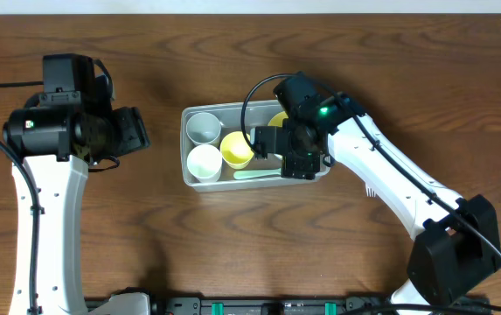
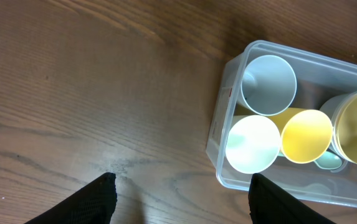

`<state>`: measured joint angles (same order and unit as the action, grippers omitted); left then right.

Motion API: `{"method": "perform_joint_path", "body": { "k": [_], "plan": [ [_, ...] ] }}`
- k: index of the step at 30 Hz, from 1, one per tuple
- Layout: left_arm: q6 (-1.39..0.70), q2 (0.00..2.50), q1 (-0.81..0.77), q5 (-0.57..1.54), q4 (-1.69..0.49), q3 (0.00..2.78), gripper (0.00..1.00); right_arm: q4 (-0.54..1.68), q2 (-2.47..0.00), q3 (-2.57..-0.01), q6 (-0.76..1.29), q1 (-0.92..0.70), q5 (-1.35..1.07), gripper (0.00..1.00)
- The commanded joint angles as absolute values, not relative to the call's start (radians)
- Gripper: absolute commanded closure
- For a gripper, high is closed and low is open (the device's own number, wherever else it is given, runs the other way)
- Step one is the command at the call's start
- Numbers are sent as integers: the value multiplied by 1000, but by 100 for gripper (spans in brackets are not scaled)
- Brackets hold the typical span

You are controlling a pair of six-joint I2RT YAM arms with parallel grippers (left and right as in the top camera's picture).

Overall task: Pack container
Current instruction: 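Carry green spoon with right gripper into container's front edge, then move right gripper to the white fork and grasp its handle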

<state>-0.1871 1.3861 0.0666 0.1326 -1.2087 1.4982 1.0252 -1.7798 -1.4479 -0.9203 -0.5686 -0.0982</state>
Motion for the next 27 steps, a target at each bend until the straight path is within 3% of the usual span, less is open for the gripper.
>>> {"method": "perform_joint_path", "body": {
  "k": [1,10,17,27],
  "plan": [
    [-192,1386,71,142,-1215,1493,32,1016,-1795,-1443,-808,-580,-115,21],
    [-192,1386,71,142,-1219,1493,32,961,-1794,-1453,-538,-577,-115,19],
    [-192,1386,71,142,-1223,1493,32,870,-1793,-1455,-128,-542,18,14],
    [-192,1386,71,112,-1223,1493,32,928,-1704,-1455,278,-329,138,3]
  ]
}}
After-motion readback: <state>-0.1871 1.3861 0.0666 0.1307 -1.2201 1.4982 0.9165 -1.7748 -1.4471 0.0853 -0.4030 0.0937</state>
